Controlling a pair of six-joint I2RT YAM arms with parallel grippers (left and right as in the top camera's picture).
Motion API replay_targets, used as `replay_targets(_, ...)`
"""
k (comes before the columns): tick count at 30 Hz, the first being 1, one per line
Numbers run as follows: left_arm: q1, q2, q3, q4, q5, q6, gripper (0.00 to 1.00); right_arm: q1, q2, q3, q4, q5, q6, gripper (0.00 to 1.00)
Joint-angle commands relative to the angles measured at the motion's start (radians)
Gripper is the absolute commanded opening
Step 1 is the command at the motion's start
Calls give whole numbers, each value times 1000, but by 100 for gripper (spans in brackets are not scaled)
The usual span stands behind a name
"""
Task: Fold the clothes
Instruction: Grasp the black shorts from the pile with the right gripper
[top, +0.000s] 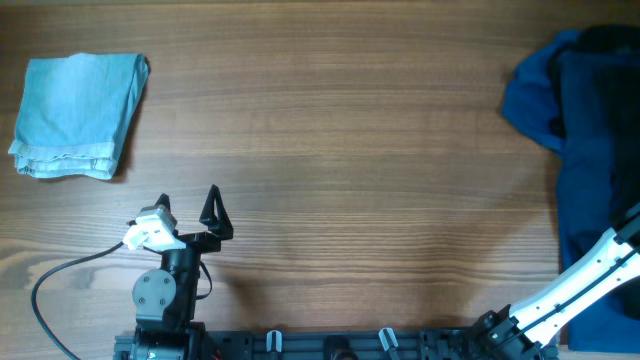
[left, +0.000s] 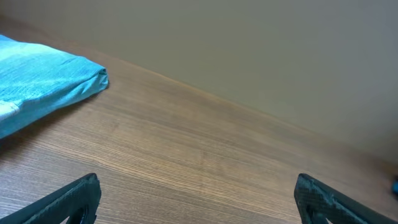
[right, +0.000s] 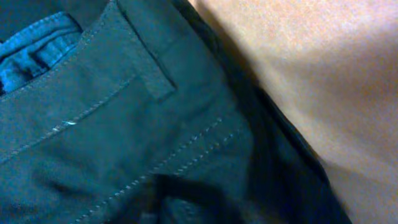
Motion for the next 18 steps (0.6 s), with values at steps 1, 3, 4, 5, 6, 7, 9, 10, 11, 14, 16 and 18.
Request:
replay_targets(1,-6,-1,-5,2,1,20,100,-1,-7,6,-9,-126,57,4)
replay_targets(3,-6,-1,-5,2,1,19,100,3,-69,6,4,-199,138,4)
replay_targets(4,-6,-1,-5,2,2,19,100,3,-107,6,4,-208,163,4)
replay_targets(5,-6,-1,-5,2,1,19,100,5,-183,6,-15,-211,171,4)
replay_targets(6,-6,-1,-5,2,1,20,100,5,-224,6,-32,-211,171,4)
replay_targets(7,-6,-1,-5,2,1,19,100,8,-269,6,-61,-211,172,4)
replay_targets(9,-6,-1,-5,2,1,20,100,17,-367,6,-171,-249,200,4)
replay_targets(10,-6,-1,-5,2,1,19,100,21,-392,6,-208,-285,213,4)
replay_targets(11,-6,-1,-5,2,1,20,100,31,-423,6,-260,-336,229,4)
replay_targets(14,-6,-1,-5,2,1,19,100,97,-472,6,-400,-432,338,4)
replay_targets(16,-6,-1,-5,2,1,19,100,209,-474,6,-475,-497,355,4)
replay_targets(18,-6,-1,-5,2,1,20,100,362,-474,6,-506,-510,396,4)
